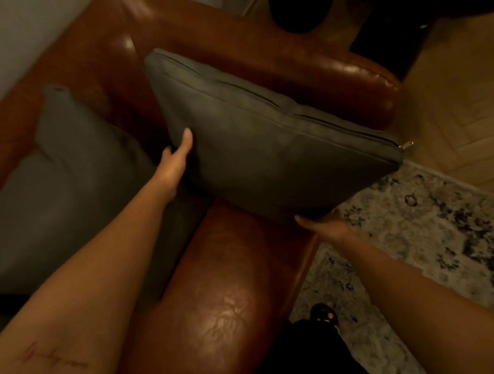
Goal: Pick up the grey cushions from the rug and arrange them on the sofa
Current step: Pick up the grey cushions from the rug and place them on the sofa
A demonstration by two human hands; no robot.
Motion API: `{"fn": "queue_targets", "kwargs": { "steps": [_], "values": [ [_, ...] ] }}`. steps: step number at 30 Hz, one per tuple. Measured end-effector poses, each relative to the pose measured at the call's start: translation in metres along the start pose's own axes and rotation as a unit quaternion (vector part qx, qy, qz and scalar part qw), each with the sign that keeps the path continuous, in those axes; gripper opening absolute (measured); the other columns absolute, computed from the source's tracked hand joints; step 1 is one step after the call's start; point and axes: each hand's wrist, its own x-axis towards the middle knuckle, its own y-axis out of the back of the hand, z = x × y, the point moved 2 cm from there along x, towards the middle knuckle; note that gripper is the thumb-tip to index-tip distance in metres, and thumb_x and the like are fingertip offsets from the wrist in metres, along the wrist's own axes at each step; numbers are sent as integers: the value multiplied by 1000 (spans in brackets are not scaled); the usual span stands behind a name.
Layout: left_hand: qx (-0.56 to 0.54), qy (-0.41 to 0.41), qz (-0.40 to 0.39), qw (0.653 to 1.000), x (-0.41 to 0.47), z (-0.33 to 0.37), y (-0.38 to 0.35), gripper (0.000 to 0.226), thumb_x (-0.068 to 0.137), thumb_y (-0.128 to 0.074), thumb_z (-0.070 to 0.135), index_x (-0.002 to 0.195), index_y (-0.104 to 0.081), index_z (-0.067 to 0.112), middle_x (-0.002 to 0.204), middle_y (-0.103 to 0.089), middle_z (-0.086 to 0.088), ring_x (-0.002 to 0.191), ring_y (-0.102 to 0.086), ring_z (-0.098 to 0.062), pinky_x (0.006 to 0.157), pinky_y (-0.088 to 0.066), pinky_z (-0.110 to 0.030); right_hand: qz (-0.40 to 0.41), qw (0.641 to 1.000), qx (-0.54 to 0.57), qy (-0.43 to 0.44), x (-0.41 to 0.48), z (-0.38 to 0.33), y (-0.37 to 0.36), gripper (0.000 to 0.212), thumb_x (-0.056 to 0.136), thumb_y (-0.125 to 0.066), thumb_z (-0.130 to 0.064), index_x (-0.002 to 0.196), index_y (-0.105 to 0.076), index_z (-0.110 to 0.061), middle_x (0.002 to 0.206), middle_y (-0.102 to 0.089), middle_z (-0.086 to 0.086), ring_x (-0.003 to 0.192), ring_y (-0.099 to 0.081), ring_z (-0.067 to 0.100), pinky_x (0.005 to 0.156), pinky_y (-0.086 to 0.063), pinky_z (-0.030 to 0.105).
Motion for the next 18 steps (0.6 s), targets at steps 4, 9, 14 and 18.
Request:
{"fn": "queue_targets", "kwargs": {
  "steps": [4,9,14,18],
  "values": [
    [21,9,9,1000,-25,-7,2,92,83,-50,64,151,-13,15,155,-25,-2,140,-29,-22,110,-24,-36,-99,982,-146,-73,-22,-2,-9,88,77,-75,-41,146,-34,-7,151,-37,12,136,-39,31,111,-35,38],
    [89,-31,23,995,-58,-4,8,87,86,-63,41,151,-13,10,155,-23,-11,140,-29,-25,110,-29,-31,-96,903,-407,99,-55,-42,-23,80,86,-67,-44,149,-31,-8,148,-41,11,133,-44,27,105,-41,32],
    [58,-61,46,995,-106,-1,-15,92,81,-72,31,149,-14,7,152,-29,-10,138,-32,-25,108,-29,-29,-7,845,-444,299,-96,-102,-30,54,92,-62,-32,140,-44,-15,134,-51,6,121,-52,21,97,-46,33],
    [50,-8,29,998,-101,-49,-47,142,35,-71,76,150,-14,18,154,-27,-9,139,-31,-26,114,-29,-43,80,782,-446,428,-112,-148,-38,49,90,-62,-29,135,-48,-15,130,-50,7,123,-47,23,101,-42,35]
  ]
}}
